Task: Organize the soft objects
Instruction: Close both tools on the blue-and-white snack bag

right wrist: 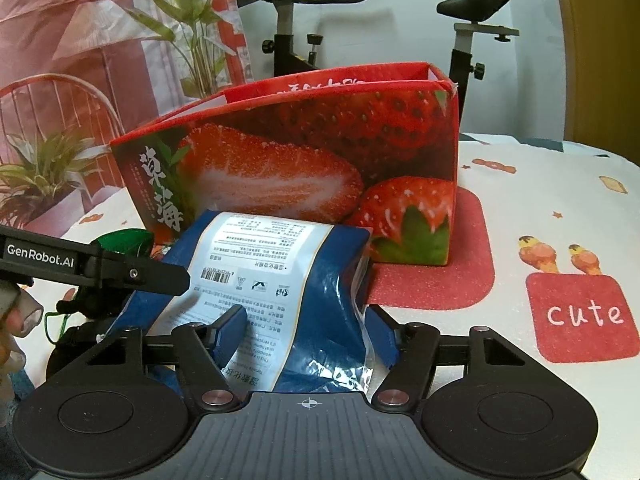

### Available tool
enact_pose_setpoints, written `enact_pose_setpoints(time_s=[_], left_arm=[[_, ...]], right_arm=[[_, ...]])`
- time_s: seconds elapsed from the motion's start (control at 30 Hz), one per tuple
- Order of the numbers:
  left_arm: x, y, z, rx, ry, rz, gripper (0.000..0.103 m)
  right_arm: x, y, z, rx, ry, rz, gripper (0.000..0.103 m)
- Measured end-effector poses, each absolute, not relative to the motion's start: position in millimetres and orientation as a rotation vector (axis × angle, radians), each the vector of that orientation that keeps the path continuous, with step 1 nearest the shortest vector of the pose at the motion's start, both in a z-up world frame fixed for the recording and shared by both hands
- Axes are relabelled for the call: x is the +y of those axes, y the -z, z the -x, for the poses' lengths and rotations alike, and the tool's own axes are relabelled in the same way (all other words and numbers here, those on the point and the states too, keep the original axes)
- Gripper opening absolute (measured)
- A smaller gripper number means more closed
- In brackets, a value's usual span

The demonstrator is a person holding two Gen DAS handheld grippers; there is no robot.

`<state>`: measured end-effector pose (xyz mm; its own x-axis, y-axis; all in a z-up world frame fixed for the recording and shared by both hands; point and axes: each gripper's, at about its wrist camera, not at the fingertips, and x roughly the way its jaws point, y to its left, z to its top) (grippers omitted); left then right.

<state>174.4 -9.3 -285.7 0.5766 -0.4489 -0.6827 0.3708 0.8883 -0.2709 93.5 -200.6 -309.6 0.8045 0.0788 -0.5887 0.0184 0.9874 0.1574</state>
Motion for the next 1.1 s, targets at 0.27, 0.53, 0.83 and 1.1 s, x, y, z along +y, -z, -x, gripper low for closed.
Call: enact_pose_setpoints(time_s=[0.27,0.53,0.83,1.1], left_arm=[[-9,289,-175,0.820,0.483,0.135,0.054],[-5,274,-156,0.763,0.524,0.155,0.053],[-1,270,-139,0.726,0.520,0.154,0.032],[1,260,-128,0.679,0.517,0.115,0.029]], right_arm=[[-201,307,-92,0.641,-0.023,-0.174,0.043],[-193,293,-84,0.595,-0.029,-0.129,0.029],[-193,280,-72,0.553,-0.022,-0.113,0.022],[-187,264,-60,0.505,-0.027,-0.094,0.013]])
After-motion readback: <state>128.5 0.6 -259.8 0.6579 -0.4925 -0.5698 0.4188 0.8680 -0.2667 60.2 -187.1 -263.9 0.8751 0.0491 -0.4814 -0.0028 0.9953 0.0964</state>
